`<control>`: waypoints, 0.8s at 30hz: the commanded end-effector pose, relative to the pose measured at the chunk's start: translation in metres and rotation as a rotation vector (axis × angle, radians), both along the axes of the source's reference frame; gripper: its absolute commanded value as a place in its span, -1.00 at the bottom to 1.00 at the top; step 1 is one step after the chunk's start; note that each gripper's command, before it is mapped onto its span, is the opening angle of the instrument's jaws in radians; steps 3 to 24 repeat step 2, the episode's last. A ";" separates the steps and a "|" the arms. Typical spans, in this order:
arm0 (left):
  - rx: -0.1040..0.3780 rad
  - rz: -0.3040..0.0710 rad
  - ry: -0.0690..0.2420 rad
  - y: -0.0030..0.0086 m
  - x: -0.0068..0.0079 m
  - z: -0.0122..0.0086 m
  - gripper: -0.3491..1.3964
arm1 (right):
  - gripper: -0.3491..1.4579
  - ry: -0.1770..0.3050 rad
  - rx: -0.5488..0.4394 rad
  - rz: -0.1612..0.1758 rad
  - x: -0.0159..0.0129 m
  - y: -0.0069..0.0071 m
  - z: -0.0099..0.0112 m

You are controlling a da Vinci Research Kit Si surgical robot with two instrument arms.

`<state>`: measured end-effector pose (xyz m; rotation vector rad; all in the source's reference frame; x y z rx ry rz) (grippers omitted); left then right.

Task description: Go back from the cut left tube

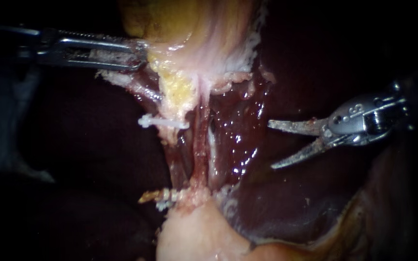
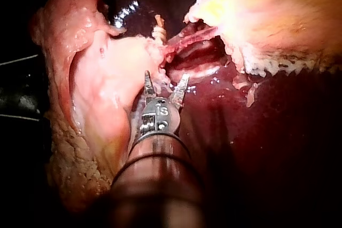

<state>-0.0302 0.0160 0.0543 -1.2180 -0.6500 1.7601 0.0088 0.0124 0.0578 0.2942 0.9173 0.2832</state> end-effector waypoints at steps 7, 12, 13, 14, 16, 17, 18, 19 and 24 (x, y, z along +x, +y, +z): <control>0.000 0.000 0.000 0.0000 0.0000 0.0000 -1.00 | 0.99 0.000 0.000 0.000 0.0000 0.0000 0.0000; 0.000 0.000 0.000 0.0000 0.0000 0.0000 -1.00 | 0.99 0.000 0.000 0.000 0.0000 0.0000 0.0000; 0.000 0.000 0.000 0.0000 0.0000 0.0000 -1.00 | 0.99 0.000 0.000 0.000 0.0000 0.0000 0.0000; 0.000 0.000 0.000 0.0000 0.0000 0.0000 -1.00 | 0.99 0.000 0.000 0.000 0.0000 0.0000 0.0000; 0.000 0.000 0.000 0.0000 0.0000 0.0000 -1.00 | 0.99 0.000 0.000 0.000 0.0000 0.0000 0.0000; 0.000 0.000 0.000 0.0000 0.0000 0.0000 -1.00 | 0.99 0.000 0.000 0.000 0.0000 0.0000 0.0000; 0.000 0.000 0.000 0.0000 0.0000 0.0000 -1.00 | 0.99 0.000 0.000 0.000 0.0000 0.0000 0.0000; 0.000 0.000 0.000 0.0000 0.0000 0.0000 -1.00 | 0.99 0.000 0.000 0.000 0.0000 0.0000 0.0000; 0.000 0.000 0.000 0.0000 0.0000 0.0000 -1.00 | 0.99 0.000 0.000 0.000 0.0000 0.0000 0.0000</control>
